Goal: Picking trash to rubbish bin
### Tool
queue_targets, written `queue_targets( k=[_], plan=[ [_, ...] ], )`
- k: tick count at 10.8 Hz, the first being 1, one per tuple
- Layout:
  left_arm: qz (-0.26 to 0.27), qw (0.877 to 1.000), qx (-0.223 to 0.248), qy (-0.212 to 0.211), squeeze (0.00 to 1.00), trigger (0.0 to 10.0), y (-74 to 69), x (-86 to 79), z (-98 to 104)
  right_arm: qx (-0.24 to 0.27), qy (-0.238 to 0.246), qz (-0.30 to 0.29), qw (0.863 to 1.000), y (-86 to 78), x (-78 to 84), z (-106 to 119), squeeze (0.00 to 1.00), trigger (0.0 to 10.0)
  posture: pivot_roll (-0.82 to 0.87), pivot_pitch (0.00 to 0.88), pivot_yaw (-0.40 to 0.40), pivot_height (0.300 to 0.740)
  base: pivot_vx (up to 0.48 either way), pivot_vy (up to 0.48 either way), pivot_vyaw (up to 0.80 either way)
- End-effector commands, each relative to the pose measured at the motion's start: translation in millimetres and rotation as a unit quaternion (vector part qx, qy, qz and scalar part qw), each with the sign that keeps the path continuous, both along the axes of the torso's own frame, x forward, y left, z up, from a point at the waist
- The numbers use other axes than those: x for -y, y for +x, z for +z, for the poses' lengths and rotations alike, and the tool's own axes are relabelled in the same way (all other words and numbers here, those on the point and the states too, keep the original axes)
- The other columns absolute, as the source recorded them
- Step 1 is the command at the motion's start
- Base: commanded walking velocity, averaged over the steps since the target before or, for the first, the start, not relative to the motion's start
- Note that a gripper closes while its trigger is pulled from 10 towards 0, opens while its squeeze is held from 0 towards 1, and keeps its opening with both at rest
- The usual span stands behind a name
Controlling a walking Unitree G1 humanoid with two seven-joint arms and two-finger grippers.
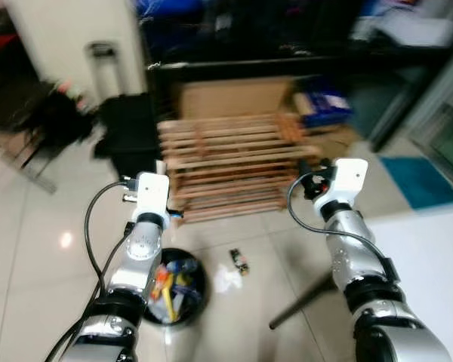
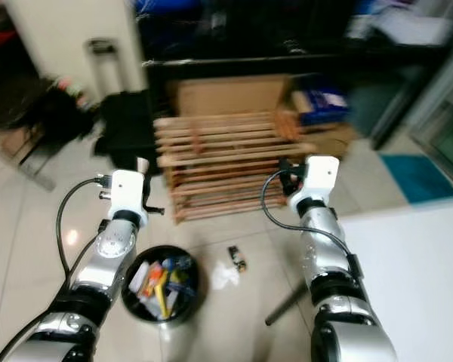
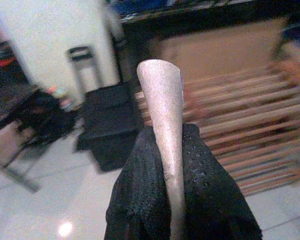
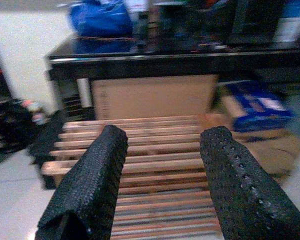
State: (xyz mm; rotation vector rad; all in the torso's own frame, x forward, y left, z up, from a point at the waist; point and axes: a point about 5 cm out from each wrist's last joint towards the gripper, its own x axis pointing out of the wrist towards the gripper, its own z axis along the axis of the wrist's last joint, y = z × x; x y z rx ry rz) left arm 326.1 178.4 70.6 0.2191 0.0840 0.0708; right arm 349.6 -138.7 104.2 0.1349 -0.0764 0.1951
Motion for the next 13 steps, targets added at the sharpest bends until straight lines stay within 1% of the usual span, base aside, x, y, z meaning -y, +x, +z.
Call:
queue_targets(
  k=[1,4,5,6,10,11,12,13],
  plan=[
    [-0.022,1.000,0.017,-0.011,0.00,10.0,7.1,16.3,10.4,0.000,-0.006,-0.026,1.000,-1.7,19.9,-0.5,0.00,10.0,0.02,0.017,-0.061,0.740,0.289,0.000,0.00],
    [-0.026,0.999,0.014,-0.011,0.00,10.0,6.5,18.9,9.7,0.000,-0.007,-0.025,1.000,-1.7,18.8,-0.2,0.00,10.0,0.02,0.020,-0.060,0.740,0.282,0.000,0.00],
    [-0.039,0.999,0.015,-0.011,0.00,10.0,6.5,22.3,10.4,0.000,-0.007,-0.026,1.000,-1.8,18.5,-0.1,0.00,10.0,0.02,0.020,-0.060,0.740,0.289,0.000,0.00],
    [-0.053,0.998,0.013,-0.010,0.00,10.0,5.8,26.5,9.0,-0.001,-0.007,-0.026,1.000,-1.8,18.6,-0.5,0.00,10.0,0.02,0.019,-0.060,0.740,0.000,0.000,0.00],
    [-0.074,0.997,0.006,-0.026,0.00,10.0,3.7,33.9,5.4,-0.011,-0.010,-0.027,1.000,-3.0,19.2,-4.6,0.00,10.0,0.02,0.018,-0.060,0.740,0.000,0.000,0.00],
    [-0.083,0.996,-0.008,-0.026,0.00,10.0,3.4,36.6,0.7,-0.019,-0.016,-0.027,0.999,-3.6,19.6,-7.9,0.00,10.0,0.02,0.019,-0.064,0.740,0.000,0.000,0.00],
    [-0.090,0.995,-0.030,-0.025,0.00,10.0,2.4,38.7,-7.9,-0.025,-0.020,-0.026,0.999,-4.6,19.8,-10.7,0.00,10.0,0.02,0.019,-0.065,0.740,0.000,0.000,0.00],
    [-0.101,0.993,-0.065,-0.020,0.00,10.0,-1.0,40.3,-21.1,-0.027,-0.022,-0.027,0.999,-5.0,20.4,-11.3,0.00,10.0,0.01,0.020,-0.064,0.740,0.000,0.000,0.00]
  ],
)
